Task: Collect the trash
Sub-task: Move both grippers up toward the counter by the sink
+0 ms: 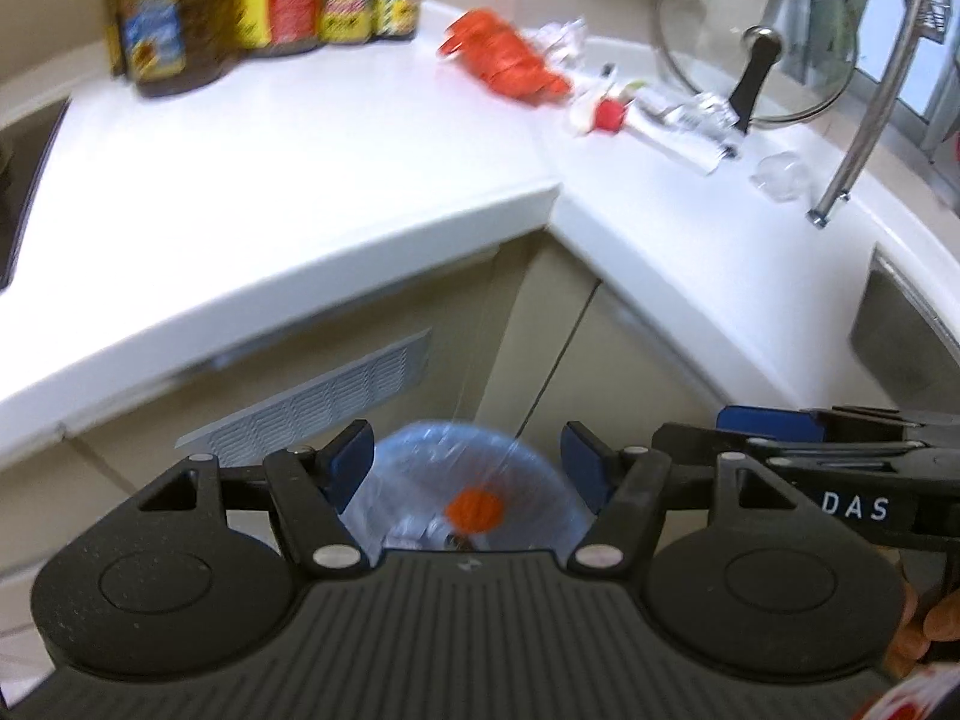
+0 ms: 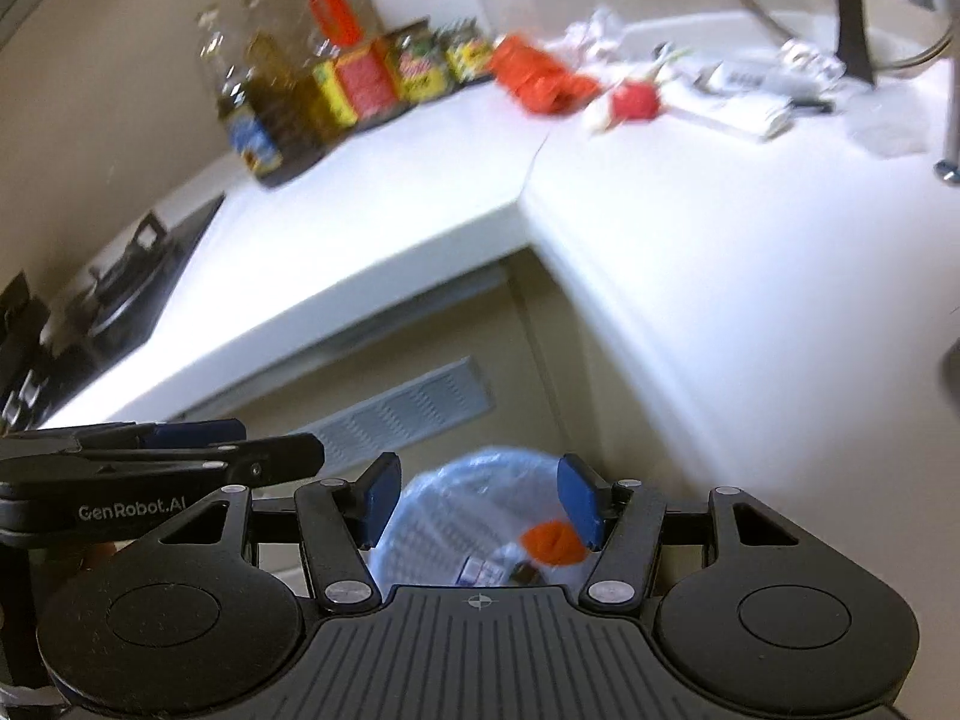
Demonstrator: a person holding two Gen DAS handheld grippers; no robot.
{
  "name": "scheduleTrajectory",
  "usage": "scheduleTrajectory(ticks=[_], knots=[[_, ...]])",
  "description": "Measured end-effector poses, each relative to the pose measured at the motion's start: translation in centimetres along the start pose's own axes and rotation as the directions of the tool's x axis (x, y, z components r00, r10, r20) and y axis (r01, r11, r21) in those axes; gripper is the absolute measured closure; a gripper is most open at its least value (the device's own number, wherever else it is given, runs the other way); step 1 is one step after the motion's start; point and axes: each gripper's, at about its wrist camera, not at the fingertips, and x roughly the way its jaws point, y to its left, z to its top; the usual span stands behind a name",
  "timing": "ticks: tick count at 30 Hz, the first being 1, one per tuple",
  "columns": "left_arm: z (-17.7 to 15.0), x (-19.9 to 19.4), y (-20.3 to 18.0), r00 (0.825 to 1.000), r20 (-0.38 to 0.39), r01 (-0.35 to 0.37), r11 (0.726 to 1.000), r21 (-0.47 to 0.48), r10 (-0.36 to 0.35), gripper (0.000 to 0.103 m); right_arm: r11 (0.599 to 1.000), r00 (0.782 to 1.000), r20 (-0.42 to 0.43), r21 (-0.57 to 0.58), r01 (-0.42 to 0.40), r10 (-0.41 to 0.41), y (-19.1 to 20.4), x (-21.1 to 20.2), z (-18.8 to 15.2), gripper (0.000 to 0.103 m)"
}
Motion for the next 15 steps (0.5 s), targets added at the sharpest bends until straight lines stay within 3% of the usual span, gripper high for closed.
scheduleTrajectory(ticks=[6,15], knots=[[3.9,1.6,-3.4,0.998,0.049,0.04,0.997,0.065,-0.043,0.037,0.996,0.993,0.087,0.05,0.073,-0.077,-3.1,-2.5,2.6,0.045],[10.0,5.1,-8.7,0.99,0.098,0.089,0.986,0.139,-0.103,0.037,0.971,0.961,0.181,0.16,0.178,-0.207,-10.0,-4.5,7.2,0.045]])
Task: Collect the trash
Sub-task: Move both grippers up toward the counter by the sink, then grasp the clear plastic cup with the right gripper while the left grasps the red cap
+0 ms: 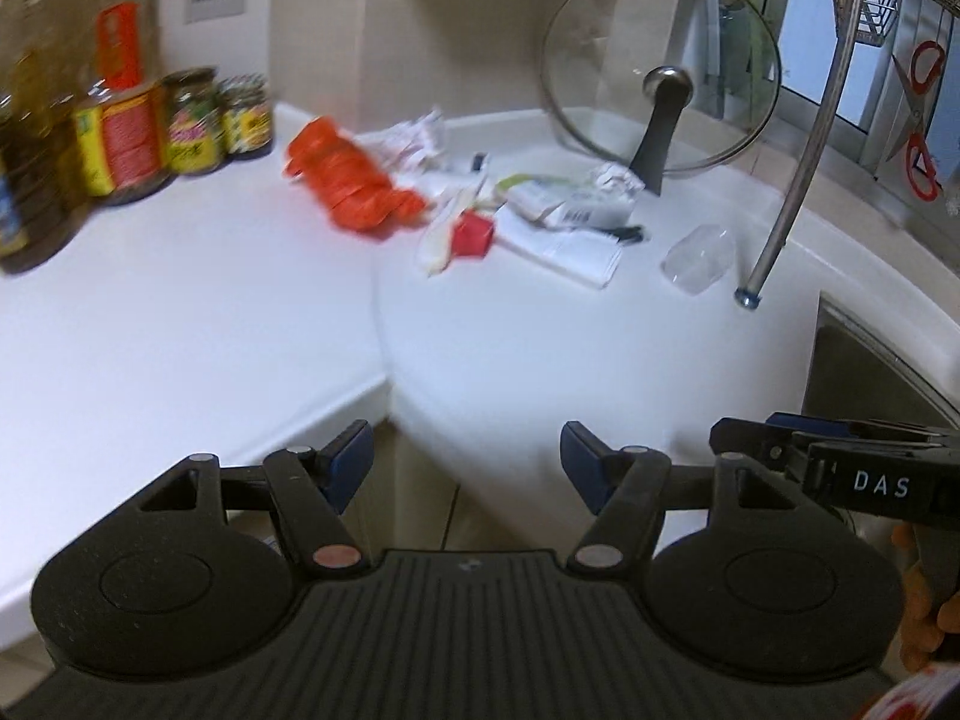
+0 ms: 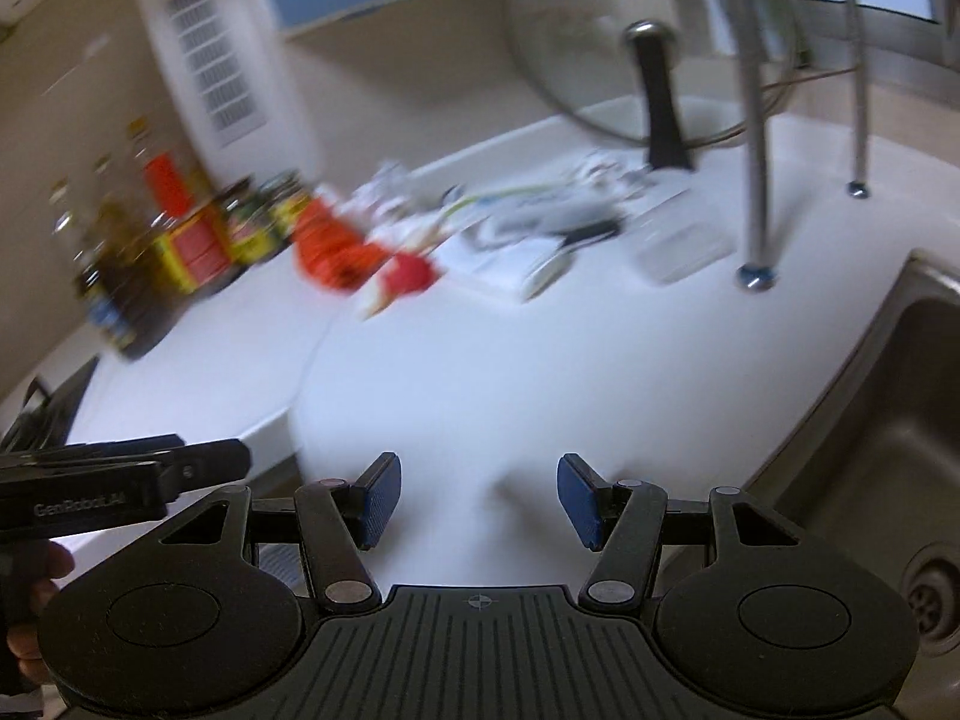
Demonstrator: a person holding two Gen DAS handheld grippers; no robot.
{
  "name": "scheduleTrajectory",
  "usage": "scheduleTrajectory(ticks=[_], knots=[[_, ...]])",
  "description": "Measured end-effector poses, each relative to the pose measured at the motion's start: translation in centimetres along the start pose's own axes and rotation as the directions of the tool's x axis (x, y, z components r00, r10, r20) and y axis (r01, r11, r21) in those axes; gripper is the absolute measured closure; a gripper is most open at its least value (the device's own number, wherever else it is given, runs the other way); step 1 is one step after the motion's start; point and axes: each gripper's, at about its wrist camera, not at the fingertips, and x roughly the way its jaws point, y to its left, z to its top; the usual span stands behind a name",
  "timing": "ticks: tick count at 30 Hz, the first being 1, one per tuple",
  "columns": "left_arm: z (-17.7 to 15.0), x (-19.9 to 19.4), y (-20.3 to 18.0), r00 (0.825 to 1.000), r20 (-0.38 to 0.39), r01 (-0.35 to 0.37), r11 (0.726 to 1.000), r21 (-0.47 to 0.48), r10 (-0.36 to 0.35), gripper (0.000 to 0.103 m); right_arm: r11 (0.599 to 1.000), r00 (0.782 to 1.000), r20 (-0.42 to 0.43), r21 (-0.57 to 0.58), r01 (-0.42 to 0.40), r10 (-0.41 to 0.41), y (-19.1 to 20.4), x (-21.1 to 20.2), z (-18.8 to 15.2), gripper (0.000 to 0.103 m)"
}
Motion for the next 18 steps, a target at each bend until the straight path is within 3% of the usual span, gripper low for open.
scheduleTrajectory(ticks=[9,18], knots=[[4.2,4.4,-2.3,0.999,0.035,0.039,0.998,0.047,-0.041,0.037,0.987,0.992,0.085,0.136,0.082,-0.095,-5.0,2.3,4.4,0.045],[7.6,9.0,-3.5,0.997,0.058,0.051,0.993,0.103,-0.057,0.037,0.914,0.974,0.155,0.395,0.09,-0.163,-8.4,5.8,8.0,0.038]])
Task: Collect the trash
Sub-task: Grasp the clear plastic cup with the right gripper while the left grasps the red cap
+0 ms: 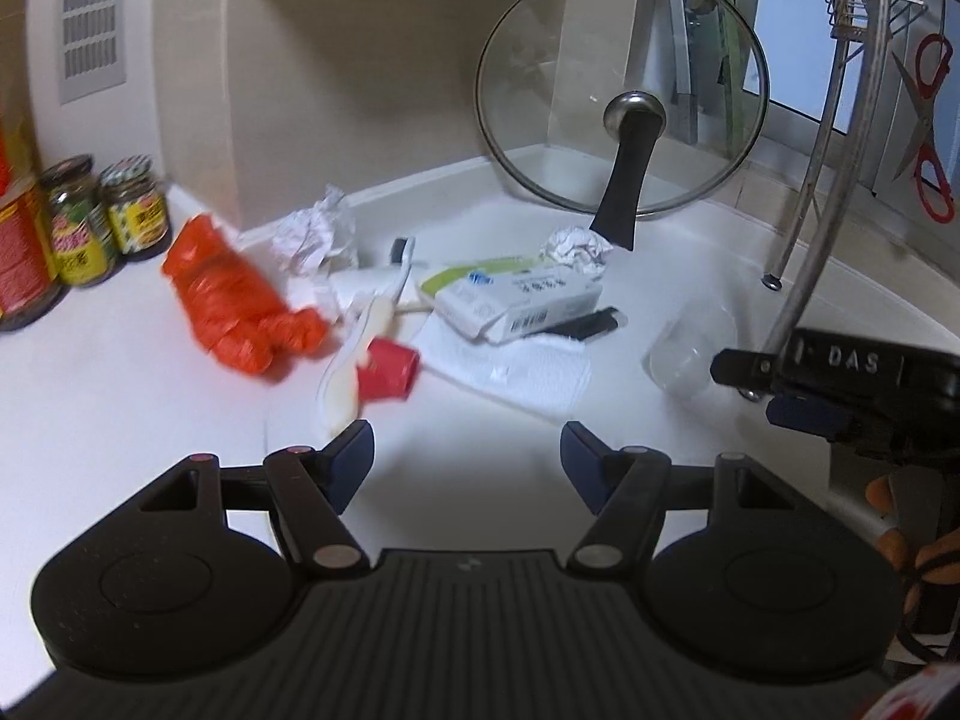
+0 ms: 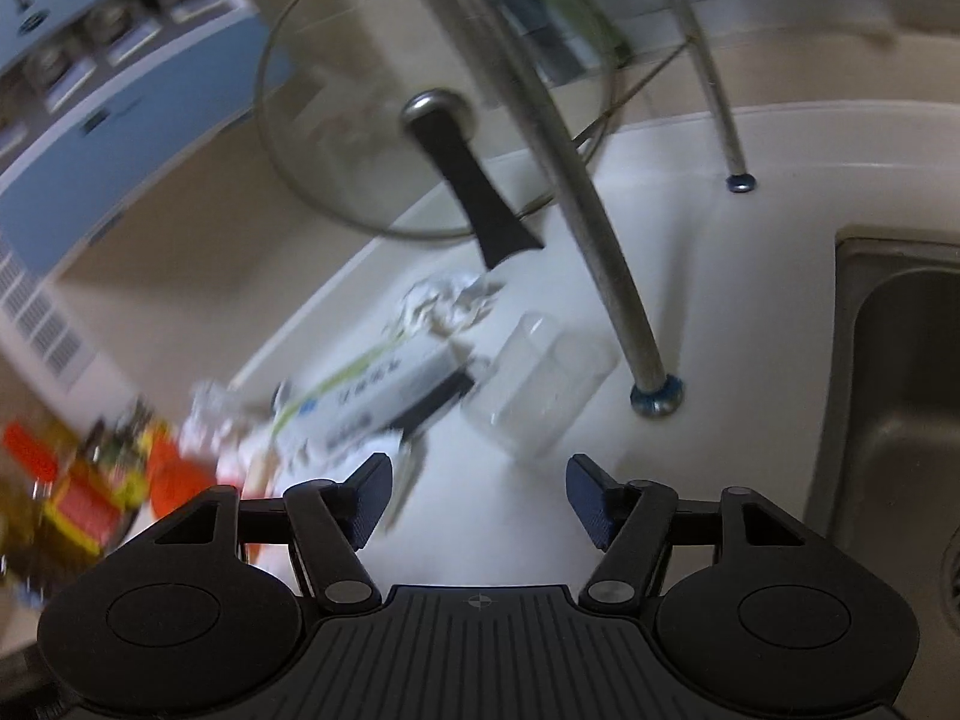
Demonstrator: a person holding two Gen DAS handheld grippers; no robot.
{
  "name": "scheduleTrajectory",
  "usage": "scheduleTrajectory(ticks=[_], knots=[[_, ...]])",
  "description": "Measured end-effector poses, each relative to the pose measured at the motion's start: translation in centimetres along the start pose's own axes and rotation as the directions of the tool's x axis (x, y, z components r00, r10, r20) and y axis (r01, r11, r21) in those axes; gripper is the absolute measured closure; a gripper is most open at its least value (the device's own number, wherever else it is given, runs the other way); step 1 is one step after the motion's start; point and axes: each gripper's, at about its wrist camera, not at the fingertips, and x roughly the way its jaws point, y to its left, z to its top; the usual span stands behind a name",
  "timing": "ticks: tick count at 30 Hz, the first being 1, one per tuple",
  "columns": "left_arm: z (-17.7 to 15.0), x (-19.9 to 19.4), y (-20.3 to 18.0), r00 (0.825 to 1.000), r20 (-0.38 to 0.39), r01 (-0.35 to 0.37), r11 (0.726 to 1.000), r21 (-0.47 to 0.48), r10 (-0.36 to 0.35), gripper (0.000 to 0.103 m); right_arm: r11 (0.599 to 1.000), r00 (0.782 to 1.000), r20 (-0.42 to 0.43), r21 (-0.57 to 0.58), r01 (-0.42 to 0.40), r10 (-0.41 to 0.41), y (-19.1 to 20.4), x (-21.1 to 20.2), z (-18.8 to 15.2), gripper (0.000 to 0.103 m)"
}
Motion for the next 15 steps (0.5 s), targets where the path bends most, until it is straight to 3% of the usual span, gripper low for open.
scheduleTrajectory(ticks=[5,15], knots=[[1.8,2.3,-0.3,1.0,0.017,0.006,0.999,0.049,-0.007,0.037,0.998,0.999,0.044,0.062,0.029,-0.032,-0.1,2.0,0.9,0.038],[4.5,6.4,-0.3,1.0,0.025,0.012,0.996,0.093,-0.014,0.035,0.974,0.991,0.05,0.194,0.115,-0.127,-1.1,5.7,1.7,0.038]])
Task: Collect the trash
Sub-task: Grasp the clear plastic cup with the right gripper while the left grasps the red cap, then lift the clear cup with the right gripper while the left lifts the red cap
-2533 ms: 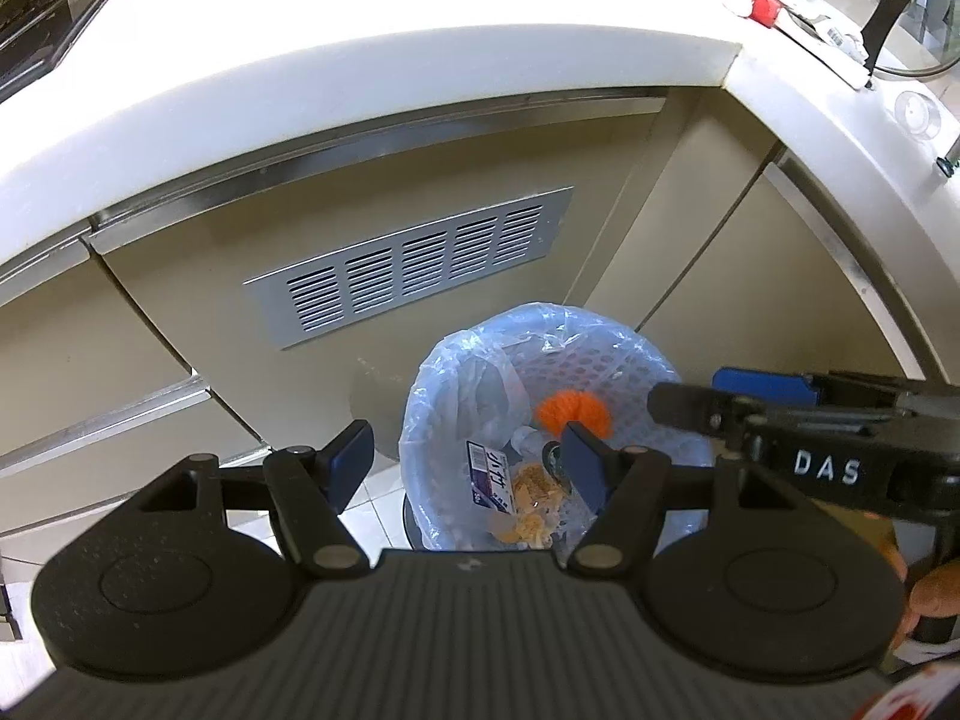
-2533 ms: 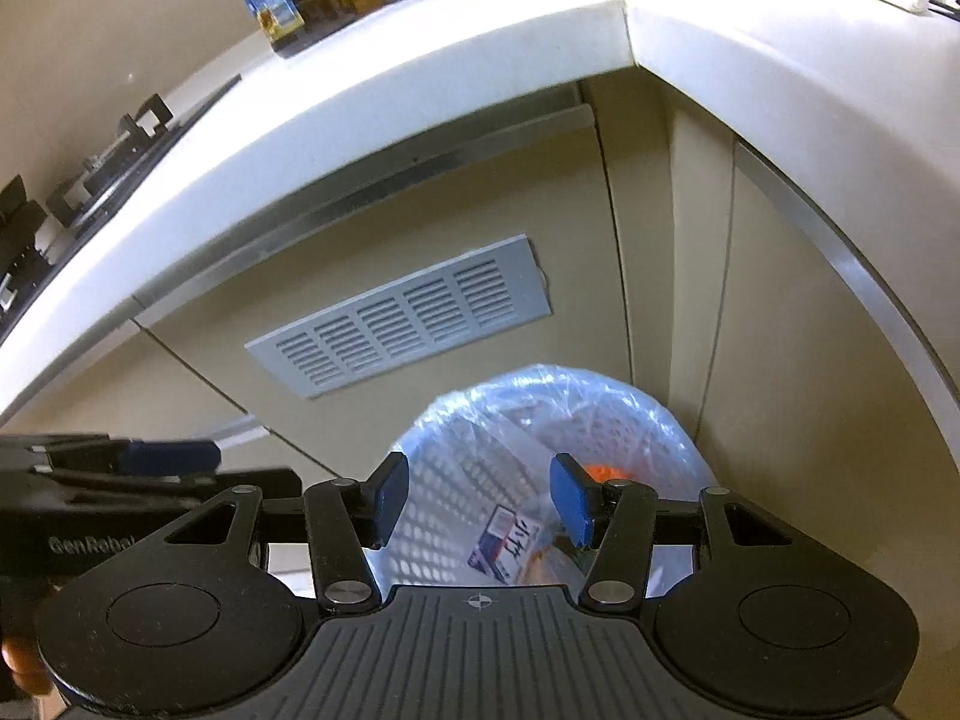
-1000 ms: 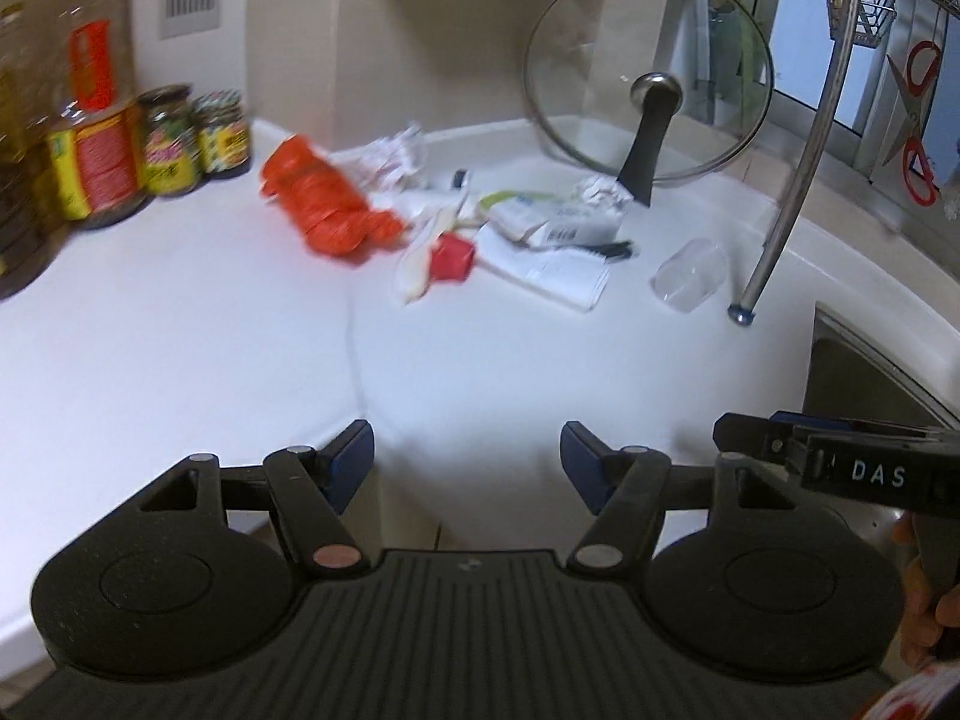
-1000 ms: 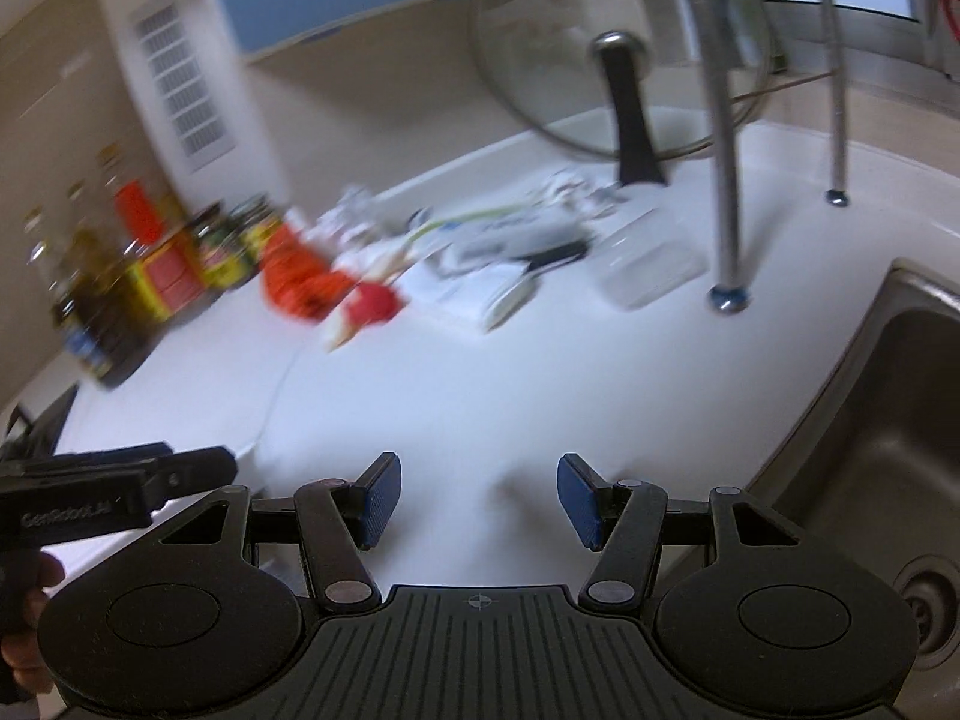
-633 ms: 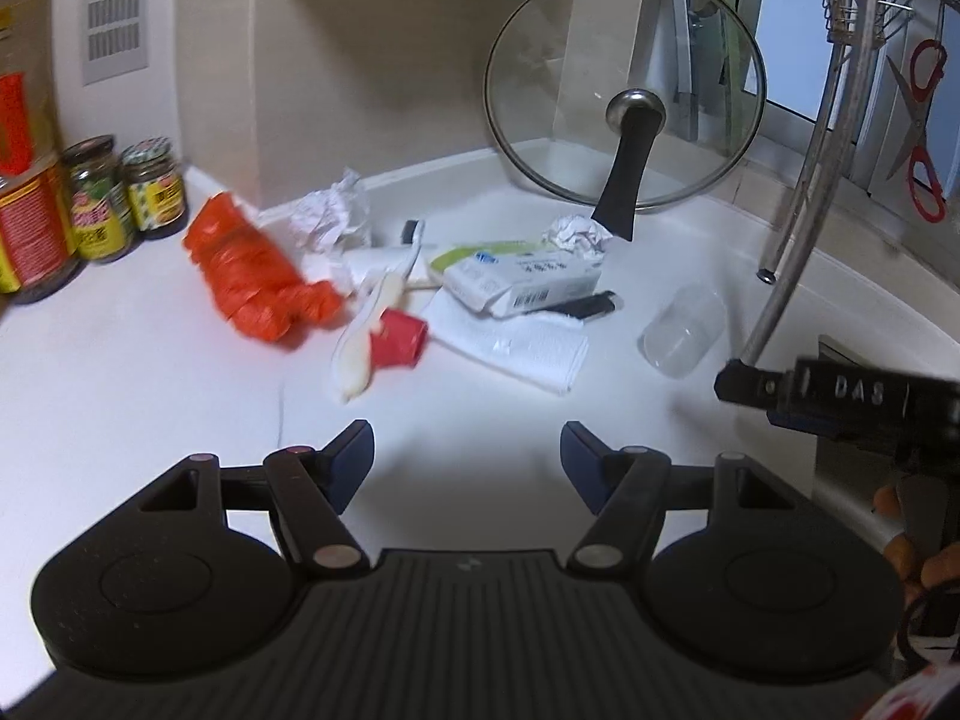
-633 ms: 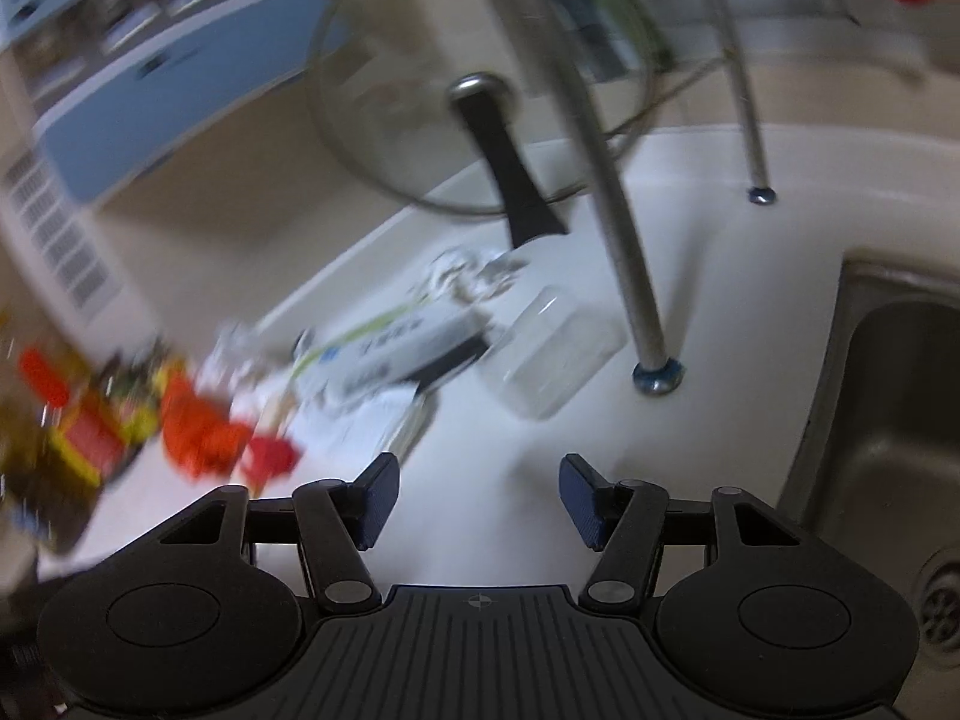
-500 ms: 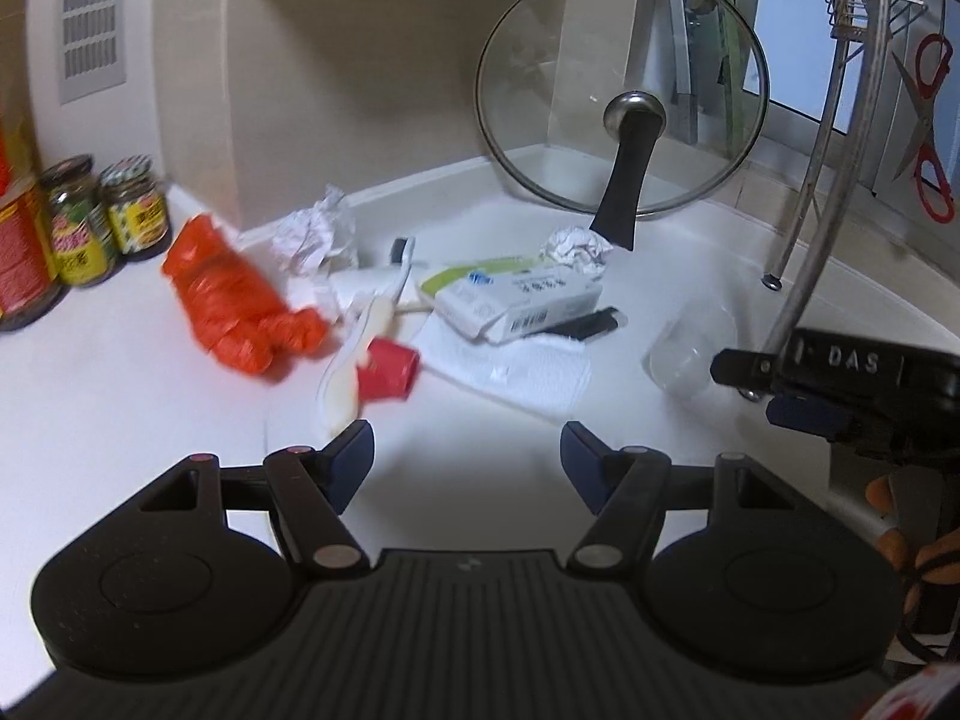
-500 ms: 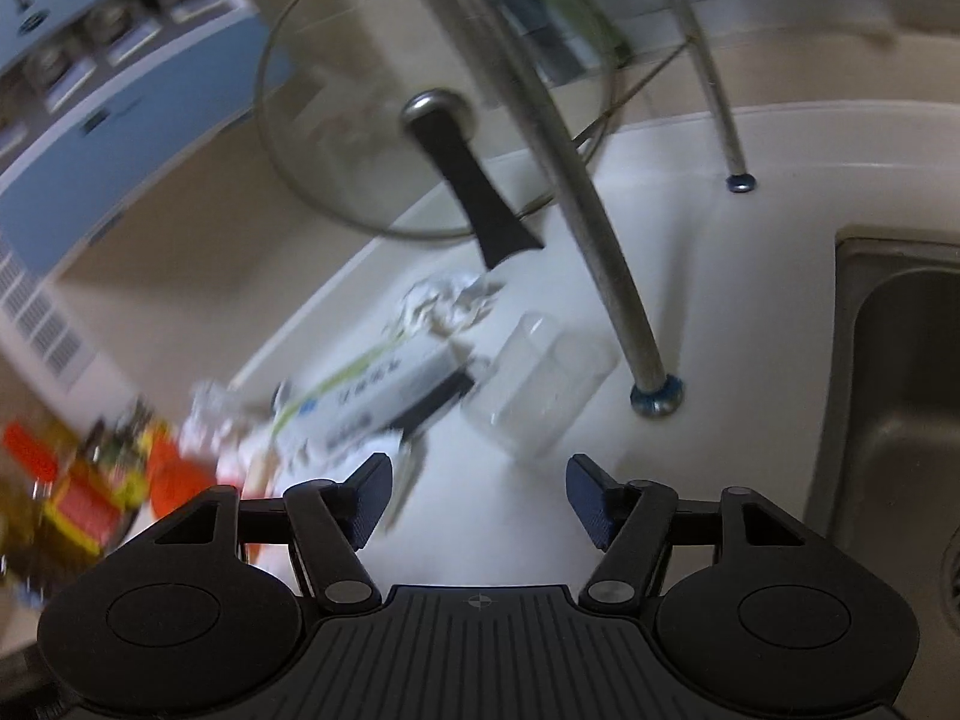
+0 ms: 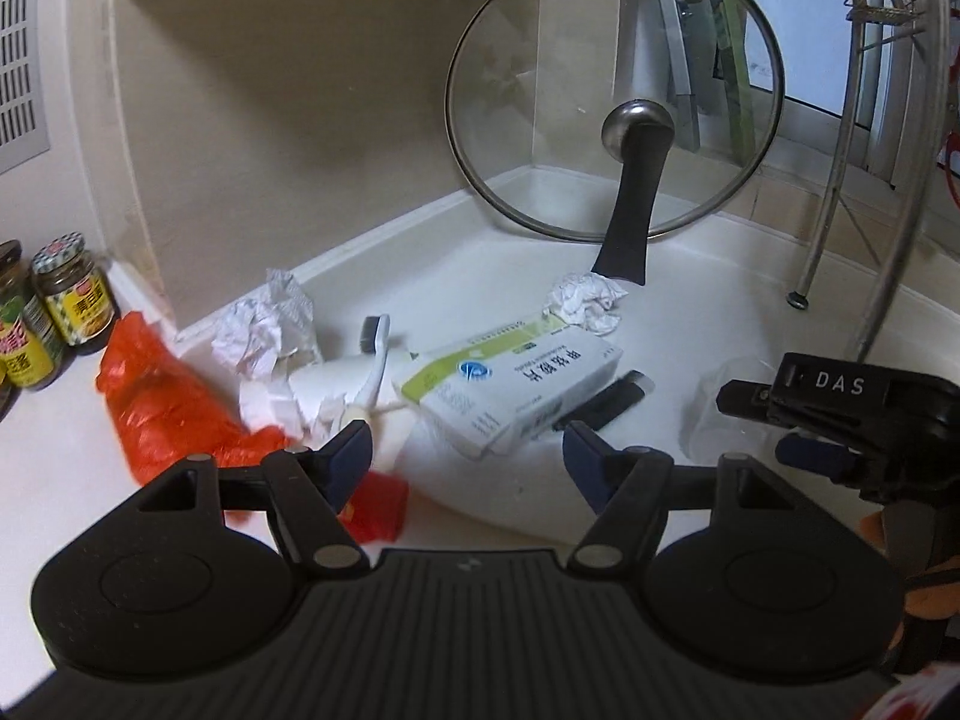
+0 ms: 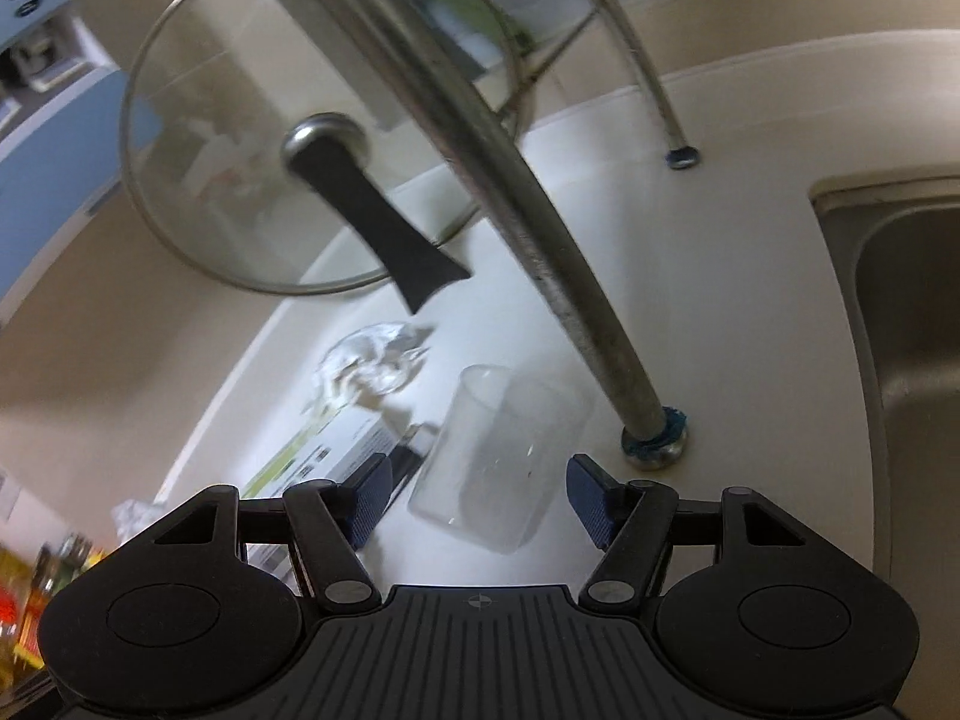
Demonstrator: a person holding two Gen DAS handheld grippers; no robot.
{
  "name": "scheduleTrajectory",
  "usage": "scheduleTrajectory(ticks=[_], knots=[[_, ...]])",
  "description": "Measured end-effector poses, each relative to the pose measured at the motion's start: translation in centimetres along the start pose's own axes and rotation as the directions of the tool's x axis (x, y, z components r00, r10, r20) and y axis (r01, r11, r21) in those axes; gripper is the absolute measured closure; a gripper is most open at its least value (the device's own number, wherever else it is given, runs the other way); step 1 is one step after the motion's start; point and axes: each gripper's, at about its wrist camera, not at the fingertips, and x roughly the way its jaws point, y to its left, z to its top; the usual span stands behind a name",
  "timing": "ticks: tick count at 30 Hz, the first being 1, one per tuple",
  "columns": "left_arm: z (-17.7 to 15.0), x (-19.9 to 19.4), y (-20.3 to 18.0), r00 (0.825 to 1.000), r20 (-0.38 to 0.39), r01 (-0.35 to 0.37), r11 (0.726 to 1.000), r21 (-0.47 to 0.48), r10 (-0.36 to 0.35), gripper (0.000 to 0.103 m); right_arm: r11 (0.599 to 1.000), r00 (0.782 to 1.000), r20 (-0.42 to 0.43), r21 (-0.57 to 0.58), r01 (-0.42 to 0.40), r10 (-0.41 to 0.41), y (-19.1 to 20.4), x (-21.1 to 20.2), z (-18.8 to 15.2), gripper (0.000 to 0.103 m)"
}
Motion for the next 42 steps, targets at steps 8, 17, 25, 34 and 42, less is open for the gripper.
scheduleTrajectory(ticks=[8,17,25,34,42], knots=[[0.7,1.7,0.1,1.0,-0.003,0.018,1.0,-0.003,-0.018,0.031,0.998,0.999,0.029,-0.051,0.022,-0.021,0.4,1.2,-0.5,0.047],[0.6,2.6,-0.2,1.0,-0.003,0.016,0.998,0.061,-0.016,0.026,0.981,0.995,0.043,-0.173,-0.084,0.092,0.6,-0.2,-0.6,0.049],[-0.7,3.2,-1.5,0.999,-0.011,-0.033,0.979,0.202,0.036,0.041,0.97,0.989,-0.007,-0.198,-0.145,0.146,0.3,-0.7,-0.6,0.049],[-1.5,3.4,-2.1,0.996,0.012,-0.087,0.951,0.297,0.088,0.068,0.97,0.988,-0.034,-0.187,-0.154,0.151,-0.6,-1.0,-0.6,0.049],[-2.0,3.9,-3.8,0.992,0.043,-0.122,0.9,0.417,0.115,0.096,0.973,0.988,-0.044,-0.171,-0.156,0.15,-1.1,-1.2,-0.5,0.049]])
